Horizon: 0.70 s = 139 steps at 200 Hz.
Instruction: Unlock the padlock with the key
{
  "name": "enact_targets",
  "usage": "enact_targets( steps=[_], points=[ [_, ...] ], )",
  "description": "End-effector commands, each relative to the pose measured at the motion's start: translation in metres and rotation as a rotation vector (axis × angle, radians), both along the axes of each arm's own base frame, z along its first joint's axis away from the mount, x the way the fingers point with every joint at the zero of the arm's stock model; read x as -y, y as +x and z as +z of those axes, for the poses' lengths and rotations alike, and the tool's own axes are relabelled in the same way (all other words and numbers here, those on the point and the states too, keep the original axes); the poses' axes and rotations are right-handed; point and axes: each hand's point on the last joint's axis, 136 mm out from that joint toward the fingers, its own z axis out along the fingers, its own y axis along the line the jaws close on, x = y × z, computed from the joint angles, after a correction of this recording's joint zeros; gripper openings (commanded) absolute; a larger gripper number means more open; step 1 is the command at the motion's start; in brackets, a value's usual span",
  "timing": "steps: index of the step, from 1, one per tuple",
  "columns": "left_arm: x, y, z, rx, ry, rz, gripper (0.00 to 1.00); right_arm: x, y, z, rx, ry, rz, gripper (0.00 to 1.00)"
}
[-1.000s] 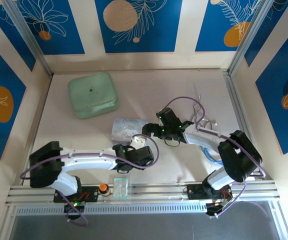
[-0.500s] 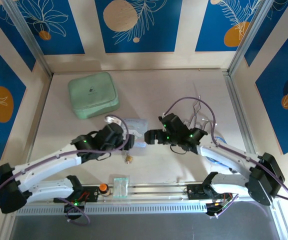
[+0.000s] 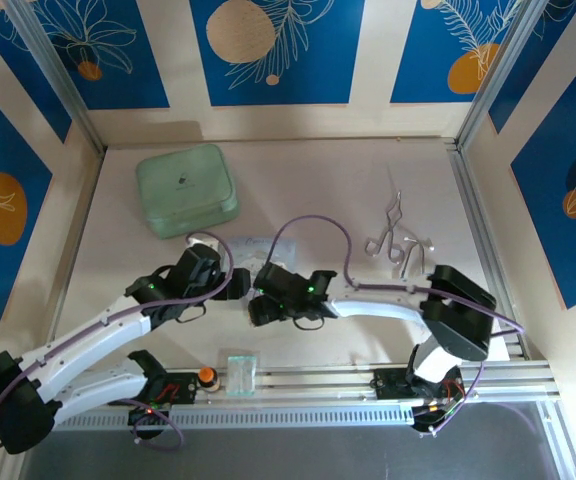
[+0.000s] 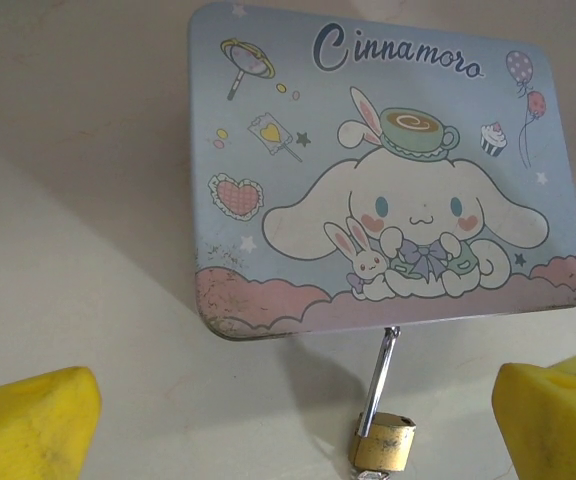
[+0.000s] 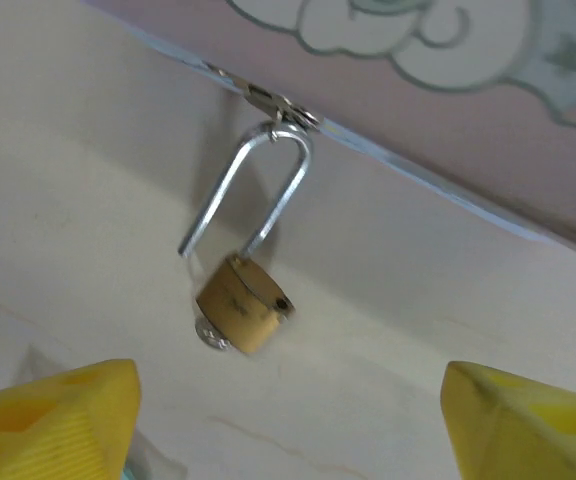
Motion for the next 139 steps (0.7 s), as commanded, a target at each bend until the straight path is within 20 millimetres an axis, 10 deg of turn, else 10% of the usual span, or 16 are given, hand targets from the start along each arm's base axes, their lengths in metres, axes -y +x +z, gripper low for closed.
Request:
enact_targets(
  steps=[1, 139],
  points=[
    [-0.014, -0.002, -0.006, -0.008, 0.018, 0.044, 1.00, -0.017, 0.002, -0.005, 0.010, -0.009, 0.015, 0.74],
    [-0.026, 0.001, -0.021, -0.015, 0.058, 0.083, 1.00, -0.019, -0.010, -0.052, -0.080, -0.104, 0.008, 0.47]
  ],
)
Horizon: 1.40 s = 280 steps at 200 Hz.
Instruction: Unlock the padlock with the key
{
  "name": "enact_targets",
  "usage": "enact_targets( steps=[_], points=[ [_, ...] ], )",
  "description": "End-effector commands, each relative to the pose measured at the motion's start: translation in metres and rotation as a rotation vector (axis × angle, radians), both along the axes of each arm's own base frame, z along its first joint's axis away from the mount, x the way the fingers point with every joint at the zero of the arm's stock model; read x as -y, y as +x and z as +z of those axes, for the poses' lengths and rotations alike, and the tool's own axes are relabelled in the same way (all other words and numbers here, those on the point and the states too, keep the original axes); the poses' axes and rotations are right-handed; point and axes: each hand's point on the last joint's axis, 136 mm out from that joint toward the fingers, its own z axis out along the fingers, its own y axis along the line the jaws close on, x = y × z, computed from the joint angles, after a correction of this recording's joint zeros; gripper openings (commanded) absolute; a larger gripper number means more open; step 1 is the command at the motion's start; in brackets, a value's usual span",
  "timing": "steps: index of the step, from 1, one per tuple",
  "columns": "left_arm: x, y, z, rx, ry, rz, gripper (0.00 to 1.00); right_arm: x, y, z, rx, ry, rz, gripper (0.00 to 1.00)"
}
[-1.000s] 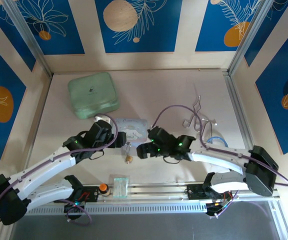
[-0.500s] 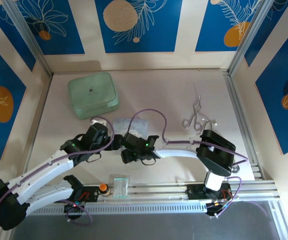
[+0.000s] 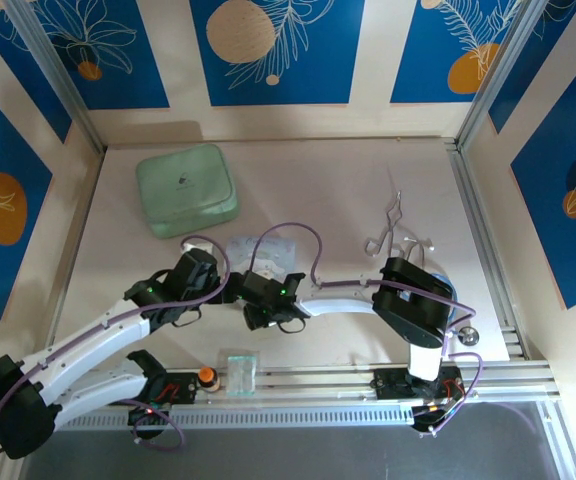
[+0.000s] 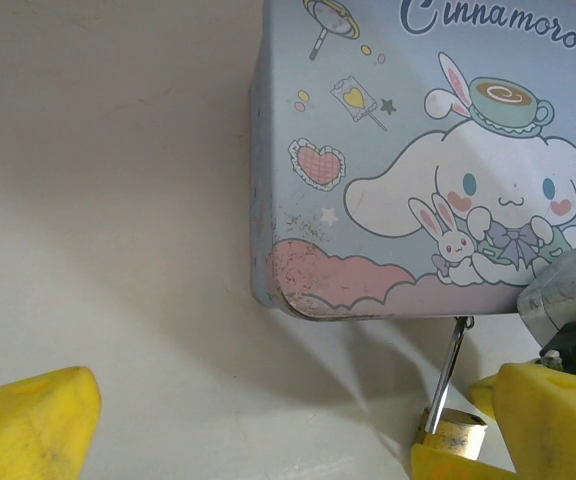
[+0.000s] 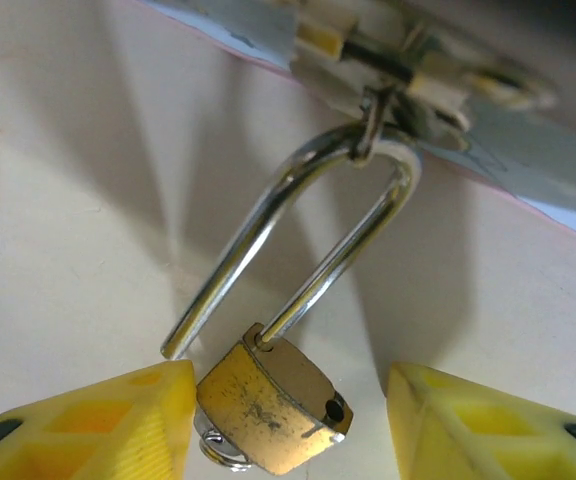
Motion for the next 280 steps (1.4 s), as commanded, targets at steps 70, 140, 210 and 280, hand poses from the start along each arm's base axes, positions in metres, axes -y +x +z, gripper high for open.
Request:
enact_targets(
  steps=[70, 140, 210, 280],
  points=[
    [-0.001, 0.005, 0.014, 0.060, 0.044, -0.069, 1.00, 0.024, -0.016, -0.005, -0.087, 0.047, -0.073, 0.32],
    [0.020, 0.015, 0.027, 0.073, 0.097, -0.204, 1.00, 0.049, -0.015, -0.007, -0.136, 0.149, -0.114, 0.18],
    [0.056, 0.028, 0.031, 0.188, 0.433, -0.528, 1.00, 0.074, -0.012, -0.007, -0.202, 0.300, -0.163, 0.11],
    [0.097, 0.026, -0.017, 0.089, 0.614, -0.771, 0.84, 0.097, -0.004, -0.014, -0.260, 0.431, -0.292, 0.10]
  ],
)
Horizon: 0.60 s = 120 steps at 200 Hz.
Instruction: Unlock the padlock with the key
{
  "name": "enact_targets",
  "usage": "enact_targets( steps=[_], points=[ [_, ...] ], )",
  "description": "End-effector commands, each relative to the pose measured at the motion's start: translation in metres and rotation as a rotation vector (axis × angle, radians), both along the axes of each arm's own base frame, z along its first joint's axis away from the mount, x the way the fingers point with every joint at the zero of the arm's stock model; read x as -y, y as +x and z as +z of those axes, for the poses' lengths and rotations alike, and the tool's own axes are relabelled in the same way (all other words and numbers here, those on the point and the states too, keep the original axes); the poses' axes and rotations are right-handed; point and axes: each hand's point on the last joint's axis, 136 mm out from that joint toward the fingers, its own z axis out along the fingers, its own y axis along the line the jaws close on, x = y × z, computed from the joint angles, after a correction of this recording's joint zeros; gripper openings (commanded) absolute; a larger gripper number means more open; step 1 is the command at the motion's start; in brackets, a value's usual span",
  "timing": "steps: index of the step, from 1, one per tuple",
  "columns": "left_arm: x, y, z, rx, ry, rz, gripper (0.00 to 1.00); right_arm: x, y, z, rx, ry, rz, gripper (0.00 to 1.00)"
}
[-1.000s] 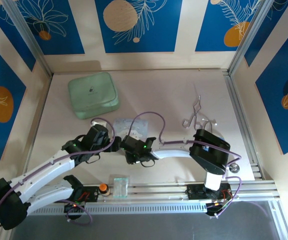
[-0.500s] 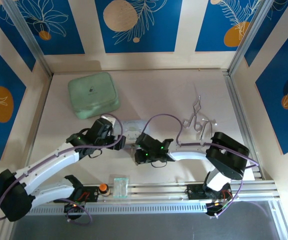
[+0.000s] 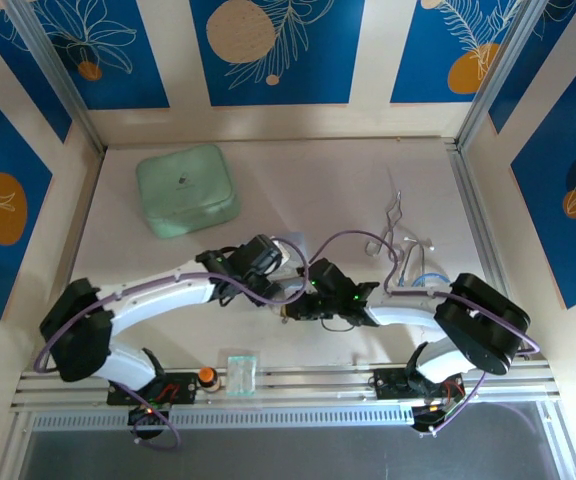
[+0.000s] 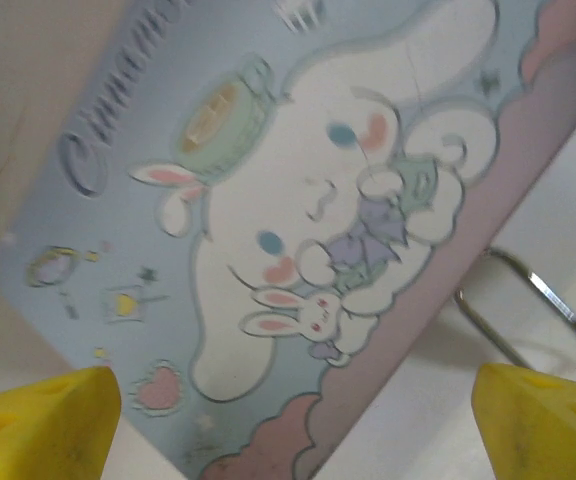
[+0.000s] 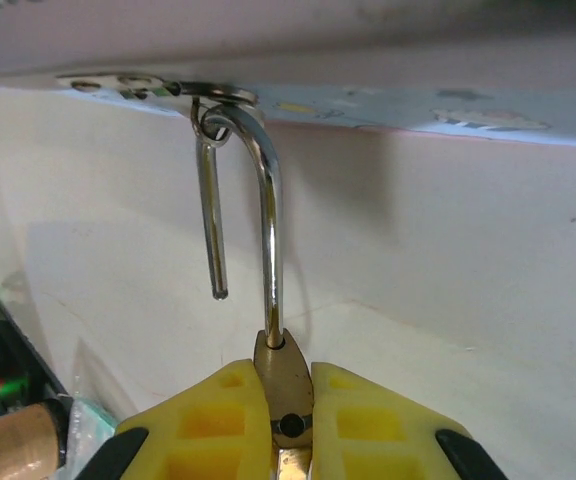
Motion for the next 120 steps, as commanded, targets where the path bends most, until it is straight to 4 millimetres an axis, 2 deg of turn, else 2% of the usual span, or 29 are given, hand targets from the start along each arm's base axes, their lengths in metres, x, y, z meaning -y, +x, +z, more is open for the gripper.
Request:
enact_targets(
  steps=[1, 23, 46, 54, 71, 75, 100, 120],
  points=[
    [0.001, -0.001, -0.003, -0.009, 0.049, -0.050, 0.83, 0.027, -0.015, -0.031, -0.164, -0.051, -0.097, 0.10],
    [0.002, -0.008, -0.016, -0.046, 0.086, -0.084, 0.70, 0.030, -0.011, -0.033, -0.163, -0.046, -0.129, 0.10],
    [-0.002, -0.012, -0.031, -0.060, 0.148, -0.075, 0.65, 0.030, -0.004, -0.030, -0.157, 0.000, -0.176, 0.10],
    [-0.004, -0.014, -0.036, -0.069, 0.165, -0.070, 0.59, 0.028, -0.001, -0.028, -0.151, 0.023, -0.189, 0.09],
    [-0.004, -0.021, -0.041, -0.101, 0.157, -0.054, 0.57, 0.024, 0.005, -0.025, -0.139, 0.063, -0.221, 0.08],
    [-0.002, -0.023, -0.042, -0.110, 0.149, -0.054, 0.53, 0.022, 0.006, -0.024, -0.135, 0.073, -0.228, 0.08],
    [0.000, -0.029, -0.042, -0.114, 0.142, -0.053, 0.53, 0.015, 0.014, -0.017, -0.102, 0.120, -0.260, 0.08],
    [0.000, -0.032, -0.043, -0.124, 0.150, -0.045, 0.52, 0.016, 0.023, -0.014, -0.092, 0.164, -0.317, 0.08]
  ],
)
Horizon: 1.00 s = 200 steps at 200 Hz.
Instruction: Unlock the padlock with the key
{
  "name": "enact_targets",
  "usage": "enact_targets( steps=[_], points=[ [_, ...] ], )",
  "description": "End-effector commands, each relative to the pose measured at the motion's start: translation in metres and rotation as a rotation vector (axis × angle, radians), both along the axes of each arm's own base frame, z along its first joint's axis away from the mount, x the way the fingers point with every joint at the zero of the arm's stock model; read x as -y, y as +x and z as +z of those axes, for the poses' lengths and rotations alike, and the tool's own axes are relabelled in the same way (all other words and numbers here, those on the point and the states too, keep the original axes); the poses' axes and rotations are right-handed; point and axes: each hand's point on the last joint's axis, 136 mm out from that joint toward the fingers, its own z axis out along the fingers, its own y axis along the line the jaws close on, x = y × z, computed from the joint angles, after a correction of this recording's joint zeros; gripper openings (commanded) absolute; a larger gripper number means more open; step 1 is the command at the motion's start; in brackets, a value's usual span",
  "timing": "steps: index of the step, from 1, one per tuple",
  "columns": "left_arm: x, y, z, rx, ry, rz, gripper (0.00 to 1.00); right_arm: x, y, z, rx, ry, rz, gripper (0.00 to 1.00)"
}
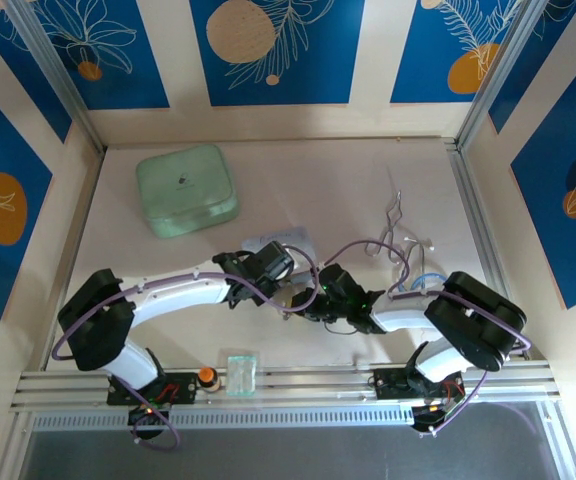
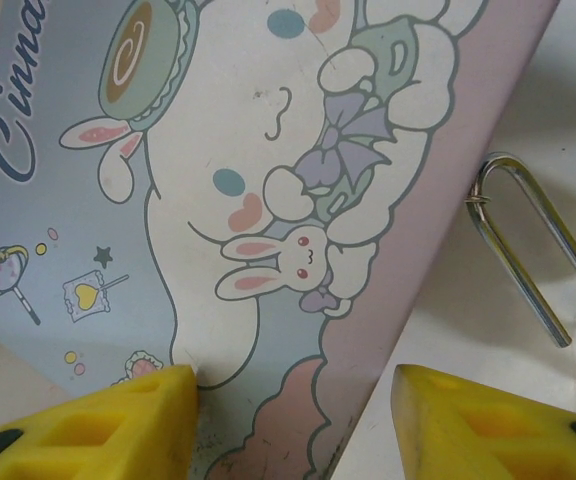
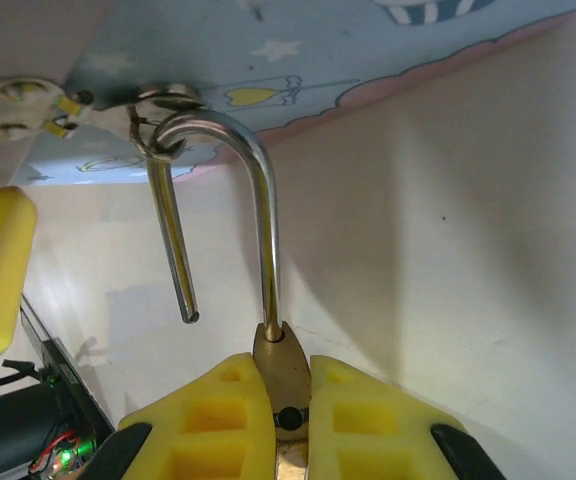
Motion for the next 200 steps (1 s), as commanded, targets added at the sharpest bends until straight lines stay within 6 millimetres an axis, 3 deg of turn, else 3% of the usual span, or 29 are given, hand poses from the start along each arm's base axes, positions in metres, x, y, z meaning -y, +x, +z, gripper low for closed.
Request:
enact_targets(
  steps=[1, 32, 148, 177, 200],
  points=[
    [-0.013, -0.027, -0.028, -0.129, 0.074, 0.003, 0.52, 0.008, 0.014, -0.003, -0.008, 0.028, -0.129, 0.08],
    [-0.012, -0.030, -0.031, -0.136, 0.087, 0.011, 0.52, 0.012, 0.025, 0.005, 0.005, 0.073, -0.215, 0.08],
    [-0.009, -0.033, -0.034, -0.127, 0.120, -0.032, 0.52, 0.019, 0.062, 0.035, 0.075, 0.111, -0.269, 0.08],
    [-0.012, -0.029, -0.031, -0.101, 0.132, -0.011, 0.52, 0.023, 0.063, 0.030, 0.038, 0.102, -0.248, 0.08],
    [-0.020, -0.018, -0.022, -0.050, 0.130, 0.068, 0.56, 0.026, 0.053, 0.013, -0.051, 0.070, -0.188, 0.08]
  ],
)
